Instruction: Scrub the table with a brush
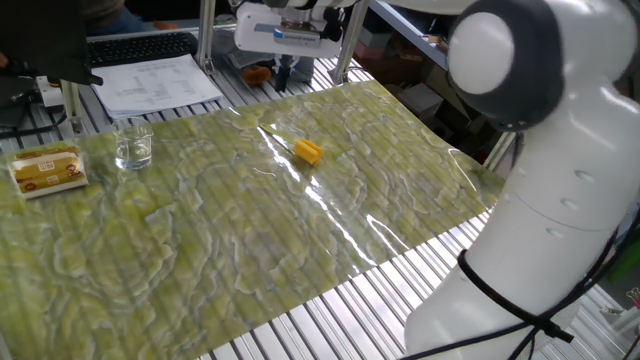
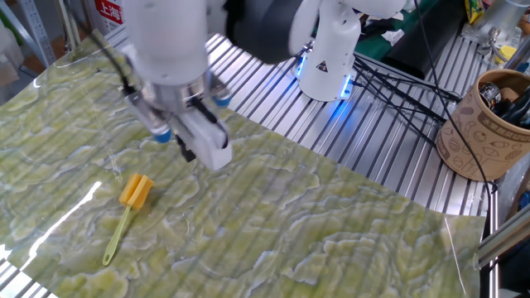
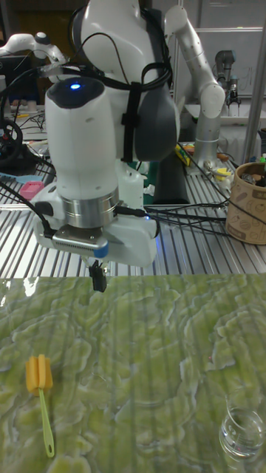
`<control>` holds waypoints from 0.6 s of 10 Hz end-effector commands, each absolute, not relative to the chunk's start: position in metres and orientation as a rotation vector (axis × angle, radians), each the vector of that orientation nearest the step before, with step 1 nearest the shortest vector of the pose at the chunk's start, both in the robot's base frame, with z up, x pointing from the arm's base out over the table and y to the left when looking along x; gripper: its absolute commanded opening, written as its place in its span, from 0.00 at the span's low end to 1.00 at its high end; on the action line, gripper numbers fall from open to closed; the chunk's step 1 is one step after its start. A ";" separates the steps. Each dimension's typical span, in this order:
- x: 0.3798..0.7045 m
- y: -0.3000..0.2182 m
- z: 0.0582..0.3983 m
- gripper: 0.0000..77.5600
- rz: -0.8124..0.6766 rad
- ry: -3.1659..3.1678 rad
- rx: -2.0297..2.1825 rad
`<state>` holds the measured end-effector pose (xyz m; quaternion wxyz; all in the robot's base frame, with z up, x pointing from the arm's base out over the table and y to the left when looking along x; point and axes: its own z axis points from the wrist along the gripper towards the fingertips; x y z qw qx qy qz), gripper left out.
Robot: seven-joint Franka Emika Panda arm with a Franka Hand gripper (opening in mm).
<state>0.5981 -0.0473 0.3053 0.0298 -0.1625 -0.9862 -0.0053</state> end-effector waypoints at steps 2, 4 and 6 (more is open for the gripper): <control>0.626 -0.074 0.284 0.00 -0.024 -3.066 -0.410; 0.634 -0.085 0.275 0.00 -0.030 -3.073 -0.380; 0.637 -0.089 0.273 0.00 -0.030 -3.078 -0.372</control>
